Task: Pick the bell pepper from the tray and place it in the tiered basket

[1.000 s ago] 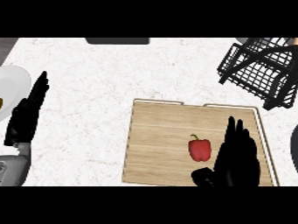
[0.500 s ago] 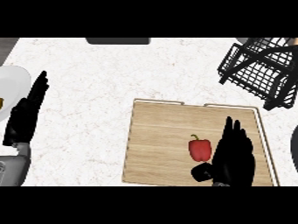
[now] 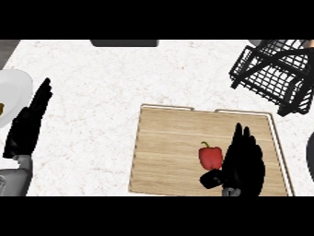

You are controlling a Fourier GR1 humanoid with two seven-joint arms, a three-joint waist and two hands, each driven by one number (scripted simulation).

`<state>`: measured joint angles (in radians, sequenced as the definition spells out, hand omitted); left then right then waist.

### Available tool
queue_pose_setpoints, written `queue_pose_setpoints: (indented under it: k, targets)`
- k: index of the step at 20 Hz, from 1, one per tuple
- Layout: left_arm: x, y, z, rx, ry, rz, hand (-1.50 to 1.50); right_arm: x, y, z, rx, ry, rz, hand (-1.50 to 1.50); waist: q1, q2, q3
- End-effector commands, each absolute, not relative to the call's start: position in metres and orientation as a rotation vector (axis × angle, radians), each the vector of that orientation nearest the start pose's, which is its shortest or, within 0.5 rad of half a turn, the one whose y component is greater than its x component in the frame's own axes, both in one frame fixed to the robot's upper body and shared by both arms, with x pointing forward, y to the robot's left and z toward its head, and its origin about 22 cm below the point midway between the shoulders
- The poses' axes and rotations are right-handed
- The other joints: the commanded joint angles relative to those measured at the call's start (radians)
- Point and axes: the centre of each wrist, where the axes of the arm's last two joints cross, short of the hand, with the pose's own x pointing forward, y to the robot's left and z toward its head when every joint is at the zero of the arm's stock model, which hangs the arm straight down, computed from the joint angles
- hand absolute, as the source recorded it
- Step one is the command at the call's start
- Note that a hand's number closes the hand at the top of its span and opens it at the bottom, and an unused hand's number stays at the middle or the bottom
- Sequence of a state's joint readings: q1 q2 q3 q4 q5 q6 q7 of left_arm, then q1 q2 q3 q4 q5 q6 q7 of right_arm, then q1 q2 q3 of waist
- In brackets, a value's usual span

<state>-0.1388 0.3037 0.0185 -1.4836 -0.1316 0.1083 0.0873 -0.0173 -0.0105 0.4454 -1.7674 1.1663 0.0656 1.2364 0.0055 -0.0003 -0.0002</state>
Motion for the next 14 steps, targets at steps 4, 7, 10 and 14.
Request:
queue_pose_setpoints:
  k: [4, 7, 10, 14]
  targets:
    - [0.294, 0.279, 0.040, 0.423, -1.533, -0.229, 0.00, 0.230, -0.112, 0.043, -1.033, -0.539, 0.426, -1.50, -0.005, 0.002, 0.000]
    - [0.272, 0.300, 0.031, 0.427, -1.531, -0.222, 0.00, 0.245, -0.121, 0.032, -1.013, -0.496, 0.409, -1.50, 0.008, 0.002, 0.000]
    - [0.282, 0.300, 0.033, 0.441, -1.539, -0.230, 0.00, 0.240, -0.111, 0.025, -0.921, -0.507, 0.559, 1.50, 0.000, 0.002, 0.000]
    - [0.279, 0.301, 0.038, 0.426, -1.537, -0.246, 0.00, 0.258, -0.103, 0.025, -1.071, -0.507, 0.658, 1.50, 0.006, 0.001, 0.000]
